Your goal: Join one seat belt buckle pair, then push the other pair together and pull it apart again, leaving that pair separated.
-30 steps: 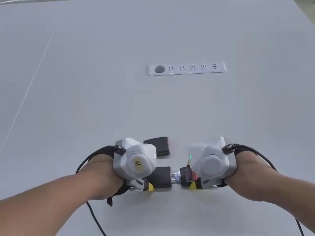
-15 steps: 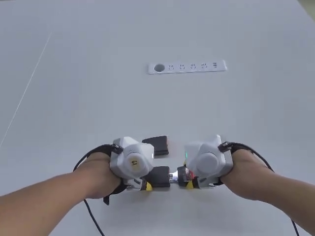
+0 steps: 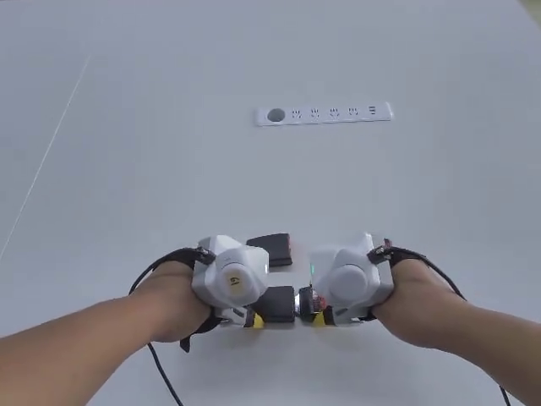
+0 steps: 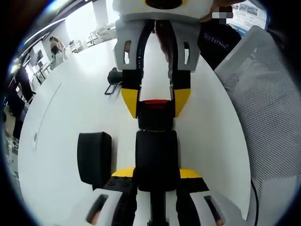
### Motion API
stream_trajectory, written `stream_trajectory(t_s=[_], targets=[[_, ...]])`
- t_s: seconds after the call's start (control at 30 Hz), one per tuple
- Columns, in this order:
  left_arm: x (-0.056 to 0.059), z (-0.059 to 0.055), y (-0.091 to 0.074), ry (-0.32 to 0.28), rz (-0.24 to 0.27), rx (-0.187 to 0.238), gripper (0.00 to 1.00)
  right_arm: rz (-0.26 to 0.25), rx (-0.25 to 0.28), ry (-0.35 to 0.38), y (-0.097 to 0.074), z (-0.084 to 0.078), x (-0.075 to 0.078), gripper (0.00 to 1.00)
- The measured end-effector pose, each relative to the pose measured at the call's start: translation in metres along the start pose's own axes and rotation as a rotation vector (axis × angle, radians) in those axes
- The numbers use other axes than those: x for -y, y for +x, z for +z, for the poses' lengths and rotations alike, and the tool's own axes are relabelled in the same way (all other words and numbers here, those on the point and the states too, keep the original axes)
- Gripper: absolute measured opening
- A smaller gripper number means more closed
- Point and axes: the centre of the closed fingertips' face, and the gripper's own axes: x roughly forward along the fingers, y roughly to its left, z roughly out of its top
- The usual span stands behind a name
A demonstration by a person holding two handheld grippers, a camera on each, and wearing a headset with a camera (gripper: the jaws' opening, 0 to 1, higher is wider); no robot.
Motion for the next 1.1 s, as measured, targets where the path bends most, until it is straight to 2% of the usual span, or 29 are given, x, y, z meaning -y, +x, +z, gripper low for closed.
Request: stream_trajectory(t_s=[0.03, 0.1, 0.5, 0.77, 1.1], targets=[[0.0004, 0.0, -0.0007, -0.003, 0.001, 0.001, 0.31, 0.014, 0.043, -0.02, 0.0021, 0.0082, 0.0004, 0.27], [0.0006, 0.0, -0.0006, -0.002, 0.001, 0.003, 0.31, 0.01, 0.05, -0.011, 0.0011, 0.0082, 0.0008, 0.27], [0.0002, 0.0009, -0.0008, -0.007, 0.004, -0.009, 0.31, 0.004, 0.044, -0.005, 0.0009, 0.008, -0.0023, 0.28], [0.0001, -0.0005, 0.0001, -0.024, 0.018, -0.05, 0.3, 0.0, 0.055, -0.009, -0.0003, 0.0056, -0.0059, 0.28], [-0.0024, -0.0012, -0.0007, -0.055, 0.017, -0.03, 0.29, 0.005, 0.069, -0.016, -0.0011, 0.0026, -0.0046, 0.28]])
